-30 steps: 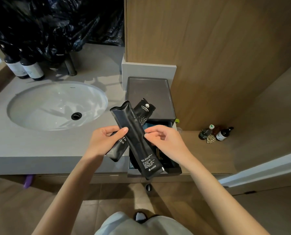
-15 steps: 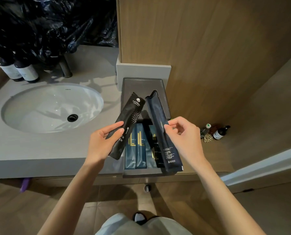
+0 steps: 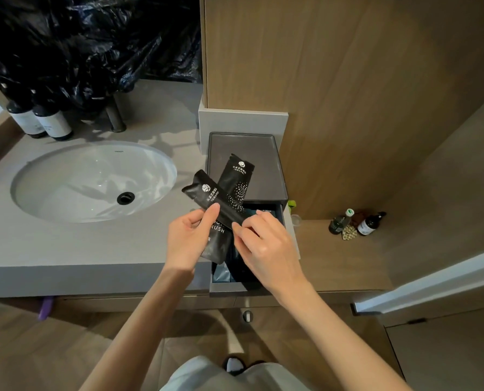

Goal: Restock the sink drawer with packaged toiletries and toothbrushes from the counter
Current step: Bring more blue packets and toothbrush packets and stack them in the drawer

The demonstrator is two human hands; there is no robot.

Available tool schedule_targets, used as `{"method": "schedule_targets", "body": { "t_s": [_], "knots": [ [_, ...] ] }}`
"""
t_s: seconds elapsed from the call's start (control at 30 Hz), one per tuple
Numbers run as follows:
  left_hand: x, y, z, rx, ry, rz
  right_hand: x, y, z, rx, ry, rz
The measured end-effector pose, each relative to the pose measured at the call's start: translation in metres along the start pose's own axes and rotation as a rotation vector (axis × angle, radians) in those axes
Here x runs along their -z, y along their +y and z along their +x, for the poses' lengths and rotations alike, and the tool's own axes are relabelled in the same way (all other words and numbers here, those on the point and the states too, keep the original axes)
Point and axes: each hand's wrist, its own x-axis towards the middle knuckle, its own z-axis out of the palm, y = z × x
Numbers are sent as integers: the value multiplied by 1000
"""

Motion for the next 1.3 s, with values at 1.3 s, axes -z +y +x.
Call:
{"method": "schedule_targets", "body": {
  "t_s": [1.3],
  "knots": [
    [65,-20,26,19,80,-17,61,79,-24,-1205,-742,834]
  ]
}}
